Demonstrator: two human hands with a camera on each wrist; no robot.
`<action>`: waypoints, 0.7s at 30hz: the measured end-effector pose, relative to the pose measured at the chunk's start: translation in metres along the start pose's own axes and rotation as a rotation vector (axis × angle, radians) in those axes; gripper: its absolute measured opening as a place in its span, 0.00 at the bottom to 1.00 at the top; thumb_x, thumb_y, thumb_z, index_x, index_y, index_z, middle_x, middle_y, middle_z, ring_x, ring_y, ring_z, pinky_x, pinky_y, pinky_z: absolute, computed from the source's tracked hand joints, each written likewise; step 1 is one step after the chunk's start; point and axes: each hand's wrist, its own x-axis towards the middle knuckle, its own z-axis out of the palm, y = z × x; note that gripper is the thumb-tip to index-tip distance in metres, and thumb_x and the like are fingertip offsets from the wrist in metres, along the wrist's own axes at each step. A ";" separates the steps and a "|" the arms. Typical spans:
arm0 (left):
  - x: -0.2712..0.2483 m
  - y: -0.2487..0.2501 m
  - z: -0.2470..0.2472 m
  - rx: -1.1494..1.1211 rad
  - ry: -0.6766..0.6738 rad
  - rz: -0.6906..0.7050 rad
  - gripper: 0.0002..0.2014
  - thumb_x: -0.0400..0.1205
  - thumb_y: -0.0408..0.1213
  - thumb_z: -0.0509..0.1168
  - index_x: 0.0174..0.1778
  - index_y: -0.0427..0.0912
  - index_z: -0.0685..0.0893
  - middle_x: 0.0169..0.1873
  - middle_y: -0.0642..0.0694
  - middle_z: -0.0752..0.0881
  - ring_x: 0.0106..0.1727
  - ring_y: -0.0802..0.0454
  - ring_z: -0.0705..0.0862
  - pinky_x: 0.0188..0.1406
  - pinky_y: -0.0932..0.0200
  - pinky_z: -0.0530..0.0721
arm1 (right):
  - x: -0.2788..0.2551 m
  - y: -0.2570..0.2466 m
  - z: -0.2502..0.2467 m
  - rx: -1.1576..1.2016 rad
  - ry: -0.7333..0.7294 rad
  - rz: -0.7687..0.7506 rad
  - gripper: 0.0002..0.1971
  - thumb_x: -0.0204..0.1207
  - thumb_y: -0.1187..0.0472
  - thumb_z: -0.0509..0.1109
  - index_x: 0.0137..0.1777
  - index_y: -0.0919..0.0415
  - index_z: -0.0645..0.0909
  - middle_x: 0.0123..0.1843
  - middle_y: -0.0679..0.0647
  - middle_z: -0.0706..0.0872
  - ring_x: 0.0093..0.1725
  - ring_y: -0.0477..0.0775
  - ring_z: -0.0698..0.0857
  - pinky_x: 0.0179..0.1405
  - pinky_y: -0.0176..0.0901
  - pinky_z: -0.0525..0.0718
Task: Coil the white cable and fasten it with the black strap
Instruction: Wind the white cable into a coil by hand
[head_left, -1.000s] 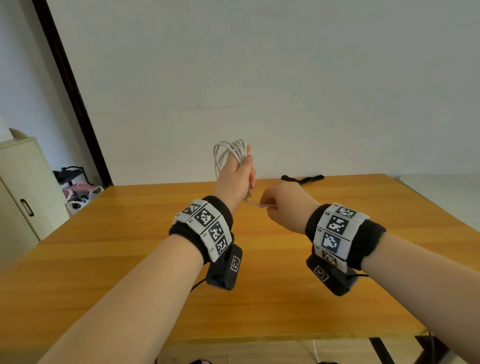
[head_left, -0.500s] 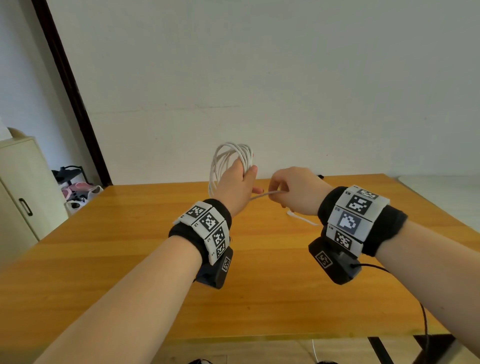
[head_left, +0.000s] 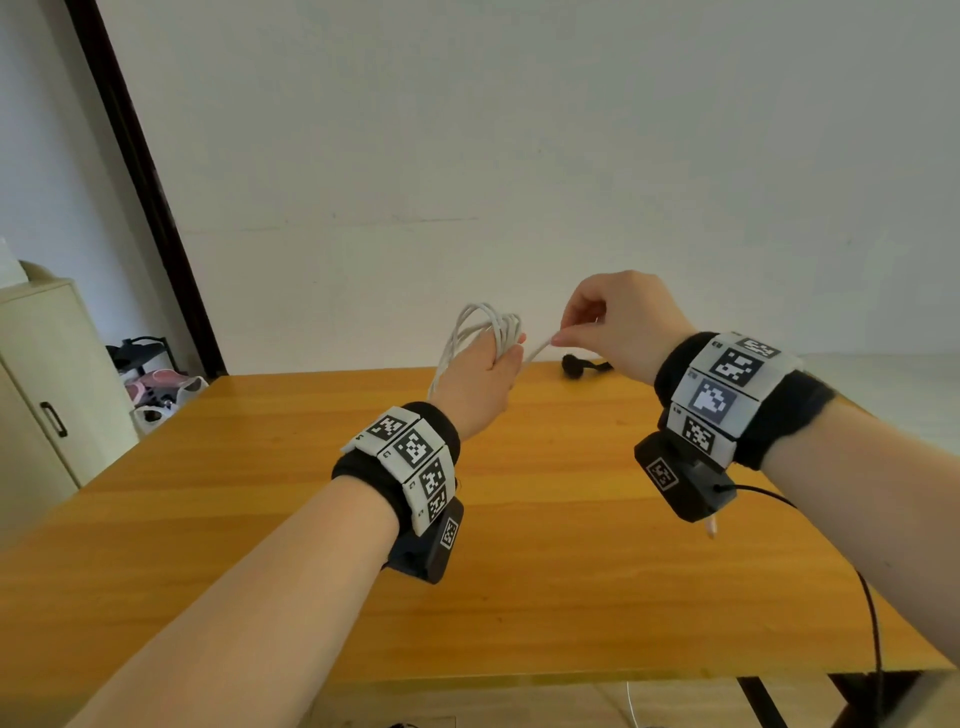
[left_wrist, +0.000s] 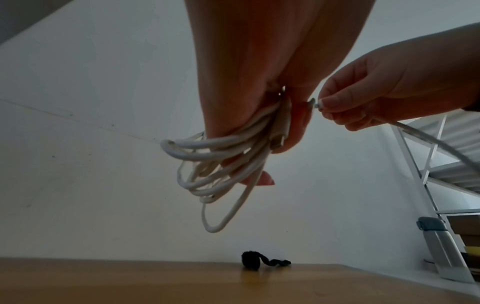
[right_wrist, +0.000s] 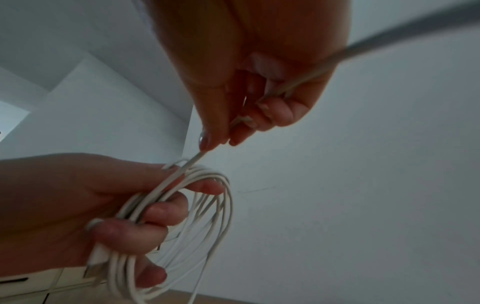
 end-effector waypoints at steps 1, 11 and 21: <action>0.000 0.002 0.000 -0.047 -0.011 -0.020 0.16 0.87 0.41 0.51 0.69 0.43 0.74 0.31 0.50 0.72 0.28 0.55 0.71 0.36 0.52 0.79 | 0.001 0.000 0.000 0.007 0.024 -0.006 0.05 0.71 0.57 0.76 0.40 0.57 0.84 0.37 0.46 0.83 0.40 0.46 0.80 0.35 0.30 0.76; -0.007 0.009 -0.002 -0.009 -0.035 -0.026 0.12 0.82 0.45 0.60 0.43 0.40 0.80 0.25 0.51 0.71 0.25 0.54 0.69 0.29 0.58 0.71 | 0.003 -0.001 0.004 0.161 0.106 -0.095 0.03 0.74 0.65 0.72 0.44 0.62 0.87 0.41 0.48 0.86 0.43 0.44 0.83 0.43 0.21 0.78; -0.010 0.018 -0.008 -0.340 -0.154 -0.126 0.15 0.84 0.45 0.61 0.33 0.41 0.76 0.14 0.55 0.65 0.14 0.58 0.60 0.27 0.57 0.69 | 0.004 0.015 0.009 0.323 0.065 0.116 0.09 0.73 0.53 0.73 0.43 0.60 0.87 0.38 0.53 0.86 0.39 0.51 0.82 0.46 0.46 0.84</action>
